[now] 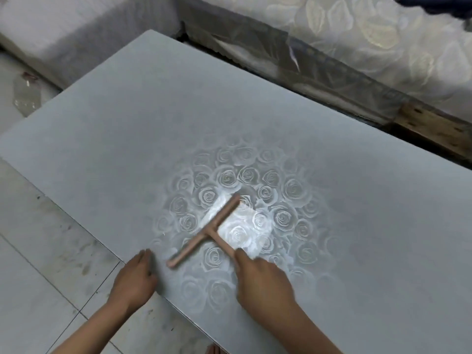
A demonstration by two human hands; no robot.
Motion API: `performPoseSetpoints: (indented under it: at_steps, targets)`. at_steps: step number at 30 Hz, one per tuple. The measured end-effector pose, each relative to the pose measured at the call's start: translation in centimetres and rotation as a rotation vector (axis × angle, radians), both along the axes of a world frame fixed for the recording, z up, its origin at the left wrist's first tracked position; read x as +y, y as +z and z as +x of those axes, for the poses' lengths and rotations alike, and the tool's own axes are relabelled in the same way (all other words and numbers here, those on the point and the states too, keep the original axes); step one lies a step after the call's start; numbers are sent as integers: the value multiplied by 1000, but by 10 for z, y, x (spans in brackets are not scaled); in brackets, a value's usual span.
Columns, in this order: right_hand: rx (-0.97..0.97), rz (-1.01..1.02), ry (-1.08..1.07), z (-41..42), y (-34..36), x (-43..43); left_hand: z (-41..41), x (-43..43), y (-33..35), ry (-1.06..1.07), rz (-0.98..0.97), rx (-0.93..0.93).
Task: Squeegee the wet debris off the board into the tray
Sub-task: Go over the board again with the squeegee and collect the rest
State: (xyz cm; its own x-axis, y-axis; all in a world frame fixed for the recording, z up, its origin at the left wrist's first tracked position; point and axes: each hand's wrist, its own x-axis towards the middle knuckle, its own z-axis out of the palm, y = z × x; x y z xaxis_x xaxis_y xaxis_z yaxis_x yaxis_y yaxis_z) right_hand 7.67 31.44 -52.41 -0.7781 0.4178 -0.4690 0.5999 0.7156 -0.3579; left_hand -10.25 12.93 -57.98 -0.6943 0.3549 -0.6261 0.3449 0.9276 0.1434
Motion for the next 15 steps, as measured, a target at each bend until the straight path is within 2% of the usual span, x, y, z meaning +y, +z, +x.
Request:
performPoseSetpoints:
  at_steps: [3, 7, 9, 11, 15]
  targets:
    - [21, 36, 33, -38, 7, -2, -9, -11, -5, -15, 85, -17]
    - [-13, 25, -15, 17, 25, 5, -16, -21, -2, 116, 323, -3]
    - [-143, 16, 8, 30, 32, -13, -25, -34, -4, 144, 278, 25]
    - [-171, -5, 32, 16, 30, -26, -31, -43, -8, 178, 179, 38]
    - [-6, 20, 55, -61, 10, -34, -39, -52, -9, 318, 175, -20]
